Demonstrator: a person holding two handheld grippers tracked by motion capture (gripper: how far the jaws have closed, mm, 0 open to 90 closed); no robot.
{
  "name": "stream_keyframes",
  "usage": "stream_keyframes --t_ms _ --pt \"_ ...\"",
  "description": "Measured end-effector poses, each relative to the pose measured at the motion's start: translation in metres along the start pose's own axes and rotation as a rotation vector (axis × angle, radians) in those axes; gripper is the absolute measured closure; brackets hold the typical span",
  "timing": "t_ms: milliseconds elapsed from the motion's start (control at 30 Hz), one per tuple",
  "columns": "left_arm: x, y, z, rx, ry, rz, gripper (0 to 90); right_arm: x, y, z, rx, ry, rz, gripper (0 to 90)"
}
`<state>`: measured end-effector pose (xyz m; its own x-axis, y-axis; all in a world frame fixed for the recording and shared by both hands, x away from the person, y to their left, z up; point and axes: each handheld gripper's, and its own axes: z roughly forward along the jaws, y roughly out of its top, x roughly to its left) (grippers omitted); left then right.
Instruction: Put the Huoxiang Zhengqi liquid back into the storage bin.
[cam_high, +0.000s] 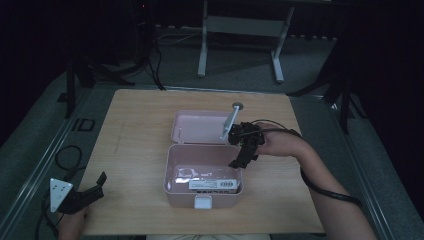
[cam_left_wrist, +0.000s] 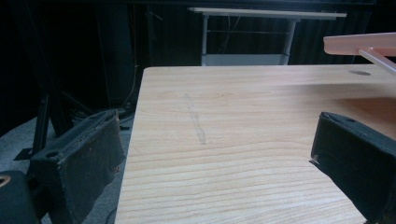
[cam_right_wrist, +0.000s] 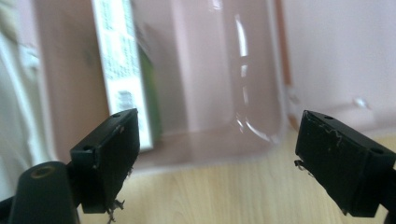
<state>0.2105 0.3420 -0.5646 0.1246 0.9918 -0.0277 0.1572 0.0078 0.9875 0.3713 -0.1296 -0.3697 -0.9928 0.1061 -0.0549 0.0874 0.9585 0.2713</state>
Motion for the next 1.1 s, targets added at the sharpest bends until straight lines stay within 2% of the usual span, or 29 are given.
stream_keyframes --t_ms 200,300,333,367,500,533,567,700,733,767,867,933,967,1000,1100 --pt "0.000 0.000 0.000 0.003 0.000 0.001 2.4 -0.012 -0.032 0.000 -0.034 -0.059 0.057 13.4" --pt "0.000 0.000 0.000 0.003 0.001 0.001 2.4 -0.015 -0.042 0.003 -0.030 -0.059 0.080 13.4" --pt "0.000 0.000 0.000 0.005 0.001 0.002 2.4 -0.018 -0.051 0.008 -0.036 -0.079 0.108 13.4" --pt "0.000 0.000 0.000 0.005 0.001 0.001 2.4 -0.020 -0.055 0.011 -0.031 -0.079 0.125 13.4" --pt "0.000 0.000 0.000 0.004 0.000 -0.001 2.4 -0.025 -0.068 0.021 -0.037 -0.097 0.157 13.3" --pt "0.000 0.000 0.000 0.004 0.000 -0.001 2.4 -0.027 -0.073 0.024 -0.049 -0.102 0.173 13.3" --pt "0.000 0.000 0.000 0.004 0.000 0.000 2.4 -0.031 -0.082 0.033 -0.078 -0.127 0.213 13.2" --pt "0.000 0.000 0.000 0.005 -0.001 -0.001 2.4 -0.036 -0.099 0.051 -0.153 -0.195 0.275 12.8" --pt "0.000 0.000 0.000 0.005 -0.001 -0.001 2.4 -0.036 -0.099 0.051 -0.153 -0.195 0.275 12.8" --pt "0.000 0.000 0.000 0.005 -0.002 -0.001 2.4 -0.039 -0.107 0.060 -0.193 -0.215 0.315 12.7" --pt "0.000 0.000 0.000 0.005 -0.002 -0.001 2.4 -0.042 -0.119 0.074 -0.250 -0.256 0.373 12.6" --pt "0.000 0.000 0.000 0.006 -0.001 -0.001 2.4 -0.042 -0.119 0.074 -0.250 -0.256 0.373 12.6" --pt "0.000 0.000 0.000 0.007 -0.001 0.000 2.4 -0.043 -0.130 0.086 -0.274 -0.274 0.419 12.5" --pt "0.000 0.000 0.000 0.006 -0.001 0.000 2.4 -0.043 -0.133 0.090 -0.277 -0.272 0.427 12.4" --pt "0.000 0.000 0.000 0.007 -0.001 0.002 2.4 -0.042 -0.141 0.097 -0.289 -0.305 0.441 12.4"
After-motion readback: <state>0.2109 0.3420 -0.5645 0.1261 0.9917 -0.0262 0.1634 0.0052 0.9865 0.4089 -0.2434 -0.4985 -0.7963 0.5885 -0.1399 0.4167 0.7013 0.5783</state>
